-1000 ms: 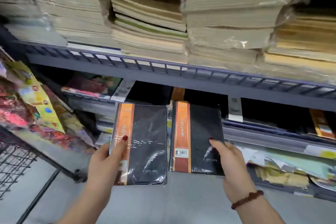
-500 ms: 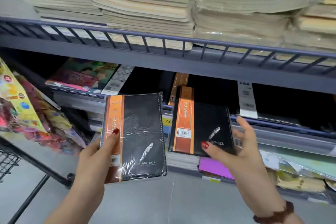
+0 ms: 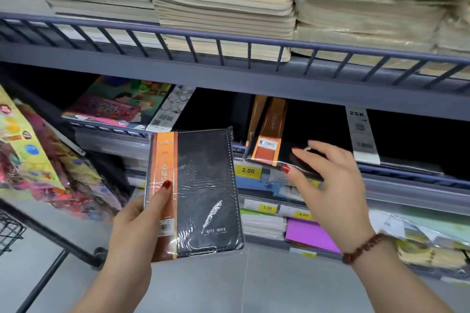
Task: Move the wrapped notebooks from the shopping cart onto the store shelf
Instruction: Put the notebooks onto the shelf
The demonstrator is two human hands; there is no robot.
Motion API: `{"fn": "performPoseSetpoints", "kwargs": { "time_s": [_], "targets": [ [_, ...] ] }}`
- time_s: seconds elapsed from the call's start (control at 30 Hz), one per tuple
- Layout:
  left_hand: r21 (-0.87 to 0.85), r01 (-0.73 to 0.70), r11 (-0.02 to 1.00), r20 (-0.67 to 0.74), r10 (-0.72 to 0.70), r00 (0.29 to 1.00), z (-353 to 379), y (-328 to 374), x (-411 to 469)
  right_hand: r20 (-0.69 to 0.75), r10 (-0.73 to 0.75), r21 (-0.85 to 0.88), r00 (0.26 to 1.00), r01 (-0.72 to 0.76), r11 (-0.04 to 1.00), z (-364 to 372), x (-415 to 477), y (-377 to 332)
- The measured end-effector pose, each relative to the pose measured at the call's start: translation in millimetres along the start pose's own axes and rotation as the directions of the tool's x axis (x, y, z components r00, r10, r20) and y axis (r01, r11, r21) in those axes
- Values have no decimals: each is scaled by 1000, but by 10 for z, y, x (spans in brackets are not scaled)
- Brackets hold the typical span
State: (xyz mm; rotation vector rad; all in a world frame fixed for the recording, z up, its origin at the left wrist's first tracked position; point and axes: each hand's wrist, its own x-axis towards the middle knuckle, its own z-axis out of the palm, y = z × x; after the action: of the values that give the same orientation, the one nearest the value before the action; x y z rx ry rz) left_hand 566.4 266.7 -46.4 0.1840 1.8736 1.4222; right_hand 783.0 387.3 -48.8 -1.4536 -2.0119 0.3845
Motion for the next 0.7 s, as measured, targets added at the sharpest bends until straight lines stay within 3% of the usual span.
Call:
{"fn": "performPoseSetpoints", "kwargs": {
  "time_s": [0.3, 0.5, 0.7],
  "targets": [
    [-4, -18, 1000, 32, 19, 999, -3, 12, 69, 52, 39, 18, 998, -39, 999, 230, 385, 22],
    [-19, -29, 999, 45, 30, 999, -12, 13, 93, 69, -30, 83, 997, 24, 996, 247, 374, 112],
    [-20, -30, 999, 103, 32, 994, 70, 65, 36, 133, -33, 38, 991, 28, 999, 162, 318, 34]
  ]
}}
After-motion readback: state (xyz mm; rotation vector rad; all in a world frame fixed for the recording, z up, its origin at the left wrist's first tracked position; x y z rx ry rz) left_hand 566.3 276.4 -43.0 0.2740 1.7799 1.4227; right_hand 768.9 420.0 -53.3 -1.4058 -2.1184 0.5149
